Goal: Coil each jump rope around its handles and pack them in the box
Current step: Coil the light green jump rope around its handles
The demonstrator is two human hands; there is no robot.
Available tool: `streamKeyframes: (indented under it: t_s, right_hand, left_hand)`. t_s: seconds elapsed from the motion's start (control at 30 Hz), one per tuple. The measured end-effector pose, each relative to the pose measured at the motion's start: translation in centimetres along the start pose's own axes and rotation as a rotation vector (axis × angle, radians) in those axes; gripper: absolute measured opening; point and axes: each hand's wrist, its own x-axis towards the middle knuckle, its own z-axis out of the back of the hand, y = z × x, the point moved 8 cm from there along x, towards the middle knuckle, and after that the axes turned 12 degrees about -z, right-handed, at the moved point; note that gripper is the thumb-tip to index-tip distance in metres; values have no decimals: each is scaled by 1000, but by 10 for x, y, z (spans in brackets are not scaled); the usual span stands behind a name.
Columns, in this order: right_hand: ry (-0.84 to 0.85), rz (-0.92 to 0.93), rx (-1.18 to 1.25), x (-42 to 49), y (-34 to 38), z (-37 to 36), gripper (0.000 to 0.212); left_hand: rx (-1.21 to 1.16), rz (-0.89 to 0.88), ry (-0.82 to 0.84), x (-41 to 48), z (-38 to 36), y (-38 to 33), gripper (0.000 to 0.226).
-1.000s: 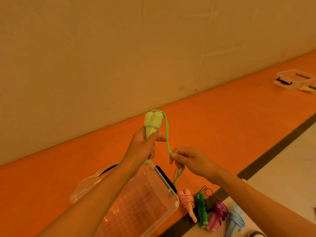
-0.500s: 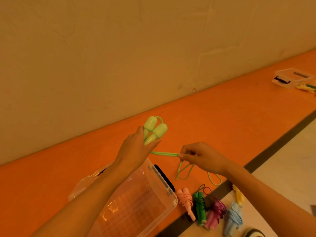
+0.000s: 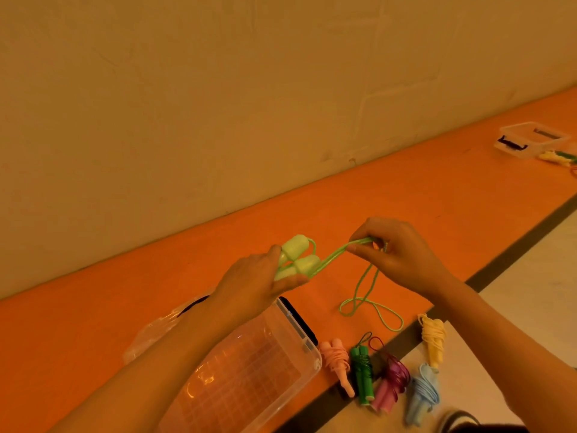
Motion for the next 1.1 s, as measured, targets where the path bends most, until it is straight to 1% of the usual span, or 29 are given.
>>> streamKeyframes:
  t_s: [0.07,0.17,0.2,0.33,0.4,0.53,0.67,0.8,0.87,0.9,1.0,1.03,1.1]
  right_hand:
    - [-20,48,-11,3,7,-1,15]
    - [-48,72,-51,8,10,-4,18]
    - [-47,63,-47,9,9,-5,18]
    - [12,46,56,15,10,-8,15]
    - [60,13,119,17,7,-10,13]
    - [178,-92,276,16,-2,-13,9]
    - [225,-166,410,14,-4,-15,6]
    - [297,-245,458,12,-5,-27,7]
    - [310,-293,484,13,-13,-25,10]
    - [315,-312,493,13,-18,-22,11]
    - [362,-336,453,12,-26,-22,12]
    - [386,-340,428,12,-27,-25,11]
    - [435,-356,411,11,-27,-34,9]
  left_hand:
    - [16,-61,56,-3,-11,-15,70]
    - [47,-151,95,-5,-20,-32,79]
    - [56,-177,92,-5,-21,-36,78]
    - [59,-278,85,-7,-17,-57,59]
    - [41,-310,80,-7,-13,-65,54]
    - [92,-360,63,-8,-8,-69,61]
    - [153,-390,107,-10,-9,-76,59]
    - [100,-443,127,-15,-16,-92,51]
    - [85,-419,88,-14,-10,-86,56]
    - [97,-403,65,-13,-6,-82,63]
    - [145,-389,16,-14,-1,-77,94]
    - [161,-416,2,-16,-3,-79,98]
    - [193,-518,-38,-20,-6,-87,96]
